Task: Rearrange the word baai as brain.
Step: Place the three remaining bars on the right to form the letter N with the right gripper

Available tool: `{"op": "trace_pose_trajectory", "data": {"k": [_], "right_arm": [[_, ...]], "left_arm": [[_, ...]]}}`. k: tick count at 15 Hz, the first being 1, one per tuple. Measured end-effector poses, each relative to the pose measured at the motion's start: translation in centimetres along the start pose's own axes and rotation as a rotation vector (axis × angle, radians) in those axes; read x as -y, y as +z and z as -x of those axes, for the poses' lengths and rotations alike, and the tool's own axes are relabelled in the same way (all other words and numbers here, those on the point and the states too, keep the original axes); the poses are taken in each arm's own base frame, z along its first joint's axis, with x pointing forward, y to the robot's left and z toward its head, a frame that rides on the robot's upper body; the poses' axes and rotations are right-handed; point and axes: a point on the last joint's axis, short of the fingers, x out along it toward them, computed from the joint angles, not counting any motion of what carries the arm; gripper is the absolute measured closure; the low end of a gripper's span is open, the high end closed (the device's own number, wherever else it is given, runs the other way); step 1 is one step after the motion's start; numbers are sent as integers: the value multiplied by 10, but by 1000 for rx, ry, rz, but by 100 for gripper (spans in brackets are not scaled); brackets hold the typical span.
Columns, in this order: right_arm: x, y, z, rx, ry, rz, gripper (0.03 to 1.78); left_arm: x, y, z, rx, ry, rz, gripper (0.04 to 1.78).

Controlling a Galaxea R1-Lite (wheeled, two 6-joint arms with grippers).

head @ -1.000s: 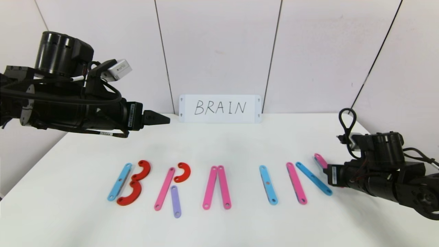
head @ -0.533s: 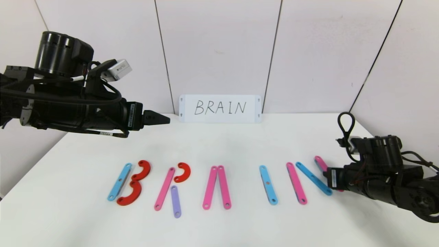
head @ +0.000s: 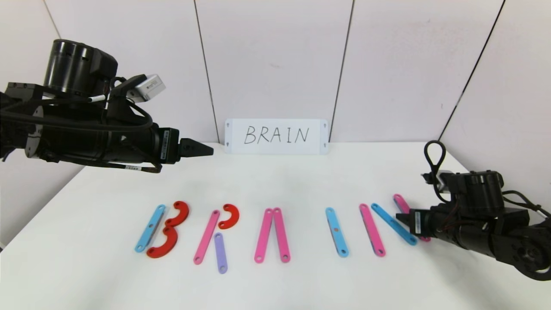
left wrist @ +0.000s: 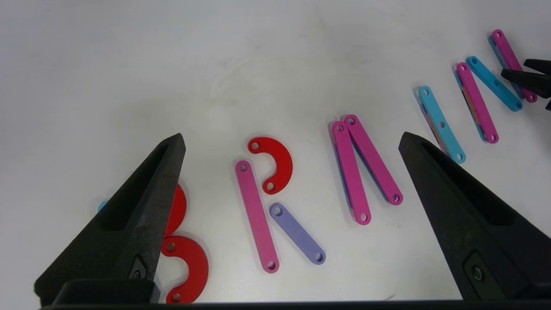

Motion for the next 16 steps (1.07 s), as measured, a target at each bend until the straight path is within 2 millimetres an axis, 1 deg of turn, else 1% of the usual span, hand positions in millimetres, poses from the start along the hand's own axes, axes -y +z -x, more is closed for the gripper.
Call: {"op": "trace_pose_trajectory", "data": {"k": [2, 3, 5, 7, 11, 16], "right_arm": [[0, -1, 0, -3, -1, 0, 38], [0, -1, 1, -3, -1, 0, 27], [0, 0, 1, 5, 4, -6, 12], [0, 3, 3, 20, 29, -12, 7], [0, 4, 4, 16, 85, -16, 7], [-4, 5, -1, 11, 111, -9, 7]], "left_arm": [[0, 0, 0, 0, 0, 1, 8], [0, 0, 0, 0, 0, 0, 8], [0, 0, 0, 0, 0, 1, 8], [0, 0, 0, 0, 0, 0, 8], [0, 0, 0, 0, -1, 0, 8], [0, 0, 0, -1, -1, 0, 8]]}}
